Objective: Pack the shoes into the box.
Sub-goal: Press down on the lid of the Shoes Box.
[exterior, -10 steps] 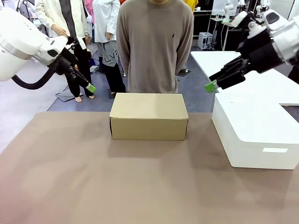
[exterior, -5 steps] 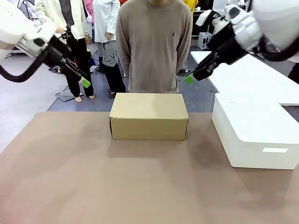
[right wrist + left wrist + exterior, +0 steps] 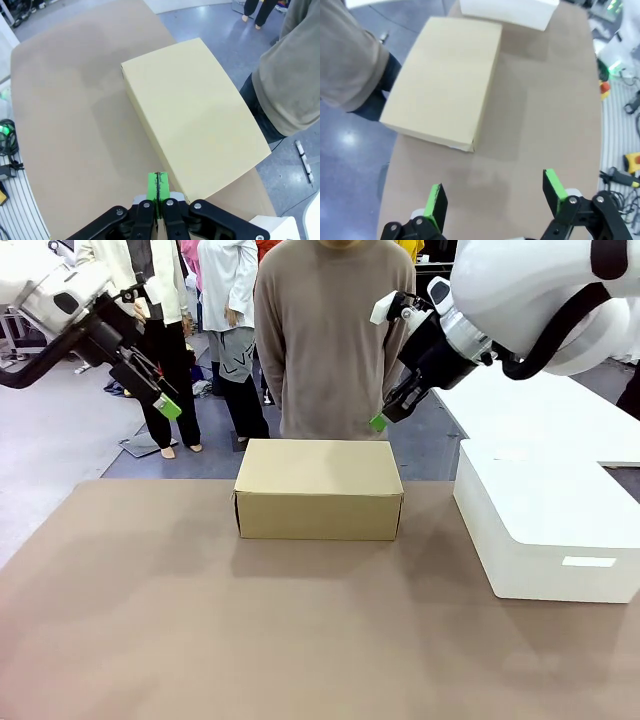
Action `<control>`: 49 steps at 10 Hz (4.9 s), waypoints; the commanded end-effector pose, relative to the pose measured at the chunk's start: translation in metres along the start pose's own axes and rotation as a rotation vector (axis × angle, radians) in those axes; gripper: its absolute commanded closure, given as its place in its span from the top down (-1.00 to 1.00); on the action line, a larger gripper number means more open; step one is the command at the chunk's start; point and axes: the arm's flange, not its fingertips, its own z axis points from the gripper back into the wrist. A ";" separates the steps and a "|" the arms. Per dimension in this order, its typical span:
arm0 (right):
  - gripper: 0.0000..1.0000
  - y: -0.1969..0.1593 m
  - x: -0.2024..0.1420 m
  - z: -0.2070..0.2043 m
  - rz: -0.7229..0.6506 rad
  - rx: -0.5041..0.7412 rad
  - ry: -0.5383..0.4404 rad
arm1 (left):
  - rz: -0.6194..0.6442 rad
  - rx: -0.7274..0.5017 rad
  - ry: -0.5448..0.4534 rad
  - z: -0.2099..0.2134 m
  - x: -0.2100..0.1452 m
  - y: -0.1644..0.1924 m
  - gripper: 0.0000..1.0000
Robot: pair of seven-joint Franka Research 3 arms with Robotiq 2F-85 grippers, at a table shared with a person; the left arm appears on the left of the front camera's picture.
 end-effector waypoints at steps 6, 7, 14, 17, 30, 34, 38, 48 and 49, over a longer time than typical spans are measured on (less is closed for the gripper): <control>-1.00 0.002 0.002 0.005 0.000 -0.005 -0.009 | 0.005 -0.009 -0.006 -0.003 -0.001 0.000 1.00; -1.00 -0.008 0.012 -0.010 -0.058 0.002 -0.013 | 0.010 0.008 -0.015 -0.004 0.000 -0.001 1.00; -1.00 -0.058 0.048 -0.124 -0.212 -0.050 0.116 | 0.026 0.064 -0.019 0.008 0.002 -0.002 1.00; -1.00 -0.076 0.050 -0.158 -0.268 -0.105 0.149 | 0.026 0.064 -0.019 0.008 0.002 -0.002 1.00; -1.00 -0.086 0.052 -0.161 -0.323 -0.134 0.190 | 0.026 0.064 -0.019 0.008 0.002 -0.002 1.00; -1.00 -0.049 0.037 -0.103 -0.289 -0.091 0.170 | 0.026 0.064 -0.019 0.008 0.002 -0.002 1.00; -1.00 0.002 0.000 -0.043 -0.251 -0.065 0.110 | 0.026 0.064 -0.019 0.008 0.002 -0.002 1.00; 1.00 0.075 -0.075 0.020 -0.235 -0.120 0.267 | 0.026 0.064 -0.019 0.008 0.002 -0.002 1.00; 1.00 0.078 -0.079 0.018 -0.243 -0.121 0.279 | 0.026 0.064 -0.019 0.008 0.002 -0.002 1.00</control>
